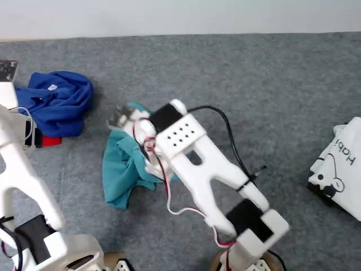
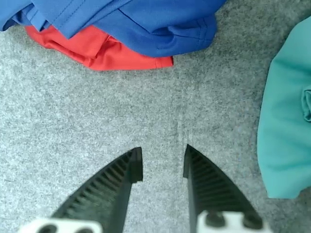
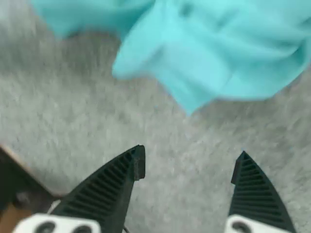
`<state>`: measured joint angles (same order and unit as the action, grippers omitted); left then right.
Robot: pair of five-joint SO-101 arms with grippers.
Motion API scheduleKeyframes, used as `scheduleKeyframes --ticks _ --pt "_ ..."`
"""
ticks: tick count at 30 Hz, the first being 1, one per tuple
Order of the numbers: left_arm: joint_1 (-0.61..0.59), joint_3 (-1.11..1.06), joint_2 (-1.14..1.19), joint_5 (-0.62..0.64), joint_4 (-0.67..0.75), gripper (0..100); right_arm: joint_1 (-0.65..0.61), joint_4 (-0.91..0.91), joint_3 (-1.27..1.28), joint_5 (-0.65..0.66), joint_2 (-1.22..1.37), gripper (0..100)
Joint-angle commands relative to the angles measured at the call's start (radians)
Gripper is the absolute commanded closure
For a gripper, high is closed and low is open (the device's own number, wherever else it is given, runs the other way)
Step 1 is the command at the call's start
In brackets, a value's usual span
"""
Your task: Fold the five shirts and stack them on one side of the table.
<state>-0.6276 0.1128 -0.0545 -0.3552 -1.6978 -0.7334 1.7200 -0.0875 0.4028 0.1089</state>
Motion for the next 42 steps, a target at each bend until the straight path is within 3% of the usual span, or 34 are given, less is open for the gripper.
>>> scheduleKeyframes --ticks 1,5,10,18,32,42 --pt "0.003 0.002 -0.037 0.006 0.023 86 0.036 -0.12 0.183 0.086 -0.114 70.7" --pt "0.003 0.002 -0.035 0.006 0.025 86 0.07 -0.309 0.334 0.141 -0.111 70.7" --pt "0.003 0.002 -0.035 0.006 0.025 86 0.073 -0.427 0.322 0.155 0.015 70.7" --pt "-0.002 0.002 -0.041 0.006 0.017 86 0.074 -0.43 0.14 0.157 0.251 70.7" --pt "-0.002 0.002 -0.044 0.008 0.017 86 0.102 -0.43 0.02 0.153 0.415 70.8" --pt "-0.002 0.002 -0.044 0.008 0.017 86 0.102 -0.328 -0.129 0.198 0.538 96.0"
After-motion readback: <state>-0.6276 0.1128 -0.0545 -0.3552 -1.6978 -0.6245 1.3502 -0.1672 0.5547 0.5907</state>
